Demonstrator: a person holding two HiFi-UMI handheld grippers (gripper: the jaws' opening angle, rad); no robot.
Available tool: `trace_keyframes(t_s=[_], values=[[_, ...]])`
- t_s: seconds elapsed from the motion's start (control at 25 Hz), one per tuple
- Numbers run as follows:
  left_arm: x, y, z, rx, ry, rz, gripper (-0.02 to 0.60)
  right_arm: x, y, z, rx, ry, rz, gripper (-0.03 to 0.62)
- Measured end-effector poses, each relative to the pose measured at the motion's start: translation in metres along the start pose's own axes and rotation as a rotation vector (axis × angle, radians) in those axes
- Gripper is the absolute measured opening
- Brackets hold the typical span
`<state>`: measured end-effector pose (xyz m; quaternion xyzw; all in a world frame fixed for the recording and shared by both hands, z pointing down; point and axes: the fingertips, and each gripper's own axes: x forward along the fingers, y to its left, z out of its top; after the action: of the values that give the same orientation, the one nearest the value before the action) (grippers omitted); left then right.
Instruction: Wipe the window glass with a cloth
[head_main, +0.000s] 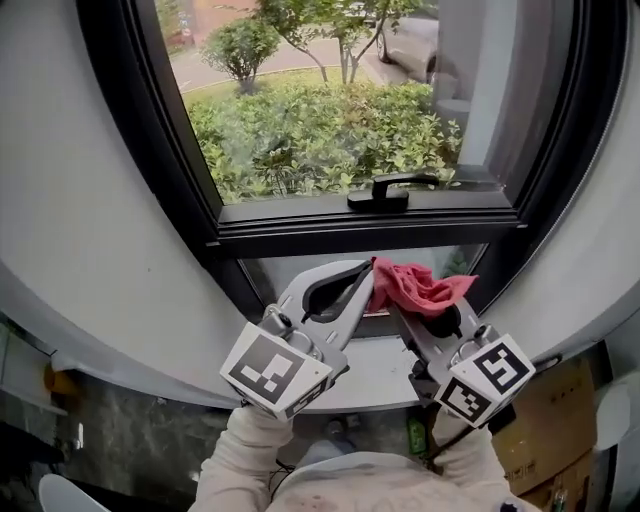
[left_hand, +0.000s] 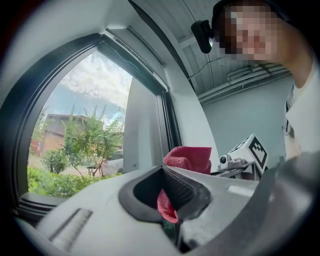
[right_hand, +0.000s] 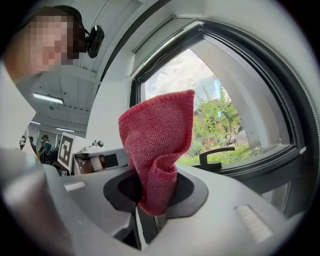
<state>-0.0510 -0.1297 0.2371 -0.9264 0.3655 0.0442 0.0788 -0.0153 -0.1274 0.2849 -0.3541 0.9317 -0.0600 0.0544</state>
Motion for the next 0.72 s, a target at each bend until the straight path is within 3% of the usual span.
trace_keyframes(t_s=[0.28, 0.56, 0.72], values=[[0.011, 0.079, 0.012, -0.003, -0.030, -0.026, 0.000, 0.076, -0.010, 0.017, -0.049, -0.016, -0.032, 0.118], [0.012, 0.098, 0.006, -0.040, -0.050, -0.027, 0.000, 0.094, -0.017, 0.018, -0.081, 0.024, -0.056, 0.118], [0.019, 0.118, -0.005, -0.057, -0.051, -0.010, 0.000, 0.121, -0.034, 0.025, -0.157, 0.051, -0.069, 0.118]])
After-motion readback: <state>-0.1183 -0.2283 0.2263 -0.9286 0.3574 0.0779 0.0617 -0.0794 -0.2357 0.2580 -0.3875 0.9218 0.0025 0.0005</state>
